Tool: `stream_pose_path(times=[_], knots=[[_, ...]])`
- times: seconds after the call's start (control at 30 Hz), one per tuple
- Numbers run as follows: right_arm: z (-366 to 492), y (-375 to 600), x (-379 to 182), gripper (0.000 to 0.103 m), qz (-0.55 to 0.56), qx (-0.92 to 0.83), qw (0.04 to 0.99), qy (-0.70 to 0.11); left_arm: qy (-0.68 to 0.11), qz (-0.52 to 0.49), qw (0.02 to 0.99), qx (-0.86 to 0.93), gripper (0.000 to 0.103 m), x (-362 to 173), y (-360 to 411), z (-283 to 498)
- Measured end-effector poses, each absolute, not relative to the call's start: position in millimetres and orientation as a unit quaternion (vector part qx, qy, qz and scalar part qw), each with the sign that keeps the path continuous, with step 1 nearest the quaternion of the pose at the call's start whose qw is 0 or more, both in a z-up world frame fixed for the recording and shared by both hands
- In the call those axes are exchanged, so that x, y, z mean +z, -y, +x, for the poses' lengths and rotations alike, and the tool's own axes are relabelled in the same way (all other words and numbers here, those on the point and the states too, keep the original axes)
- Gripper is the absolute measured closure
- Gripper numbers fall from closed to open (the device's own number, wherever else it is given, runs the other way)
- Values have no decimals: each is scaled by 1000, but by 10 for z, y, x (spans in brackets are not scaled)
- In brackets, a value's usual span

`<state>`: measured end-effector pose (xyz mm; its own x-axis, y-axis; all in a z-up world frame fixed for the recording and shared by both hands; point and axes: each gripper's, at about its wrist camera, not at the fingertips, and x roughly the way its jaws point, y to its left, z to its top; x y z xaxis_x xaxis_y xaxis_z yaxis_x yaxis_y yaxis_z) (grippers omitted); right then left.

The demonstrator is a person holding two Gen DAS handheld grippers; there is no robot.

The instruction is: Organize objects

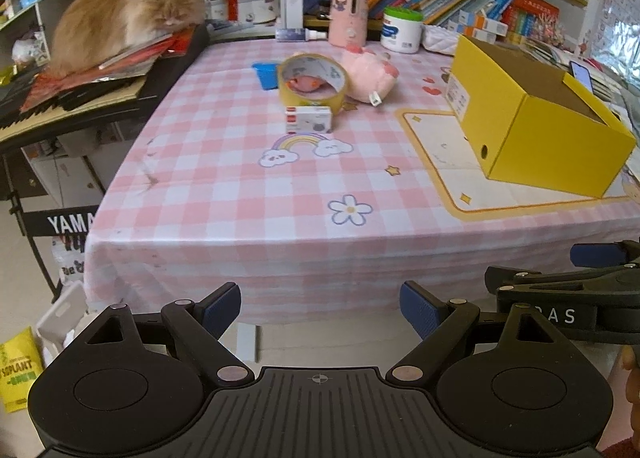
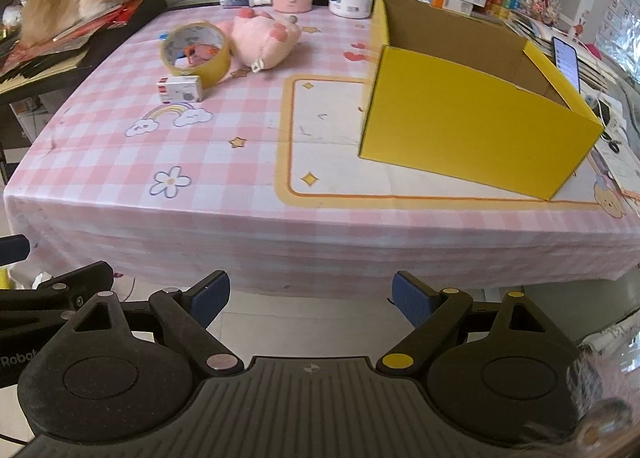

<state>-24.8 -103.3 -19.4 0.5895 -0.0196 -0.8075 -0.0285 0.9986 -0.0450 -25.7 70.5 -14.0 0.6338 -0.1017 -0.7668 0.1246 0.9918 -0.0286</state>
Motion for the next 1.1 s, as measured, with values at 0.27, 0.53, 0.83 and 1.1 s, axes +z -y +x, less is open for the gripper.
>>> stream_pose_path(times=[0.27, 0.53, 0.83, 1.1], knots=[[-202, 912, -105, 15, -37, 16, 898, -439, -409, 6, 911, -52, 14, -65, -796, -218], [-124, 888, -73, 15, -35, 21, 902, -431, -404, 9, 913, -48, 14, -50, -807, -151], [65, 842, -85, 15, -34, 31, 903, -428, -403, 10, 914, -42, 14, -58, -830, 20], [348, 845, -71, 15, -34, 39, 903, -426, -401, 7, 915, -37, 14, -43, -820, 291]])
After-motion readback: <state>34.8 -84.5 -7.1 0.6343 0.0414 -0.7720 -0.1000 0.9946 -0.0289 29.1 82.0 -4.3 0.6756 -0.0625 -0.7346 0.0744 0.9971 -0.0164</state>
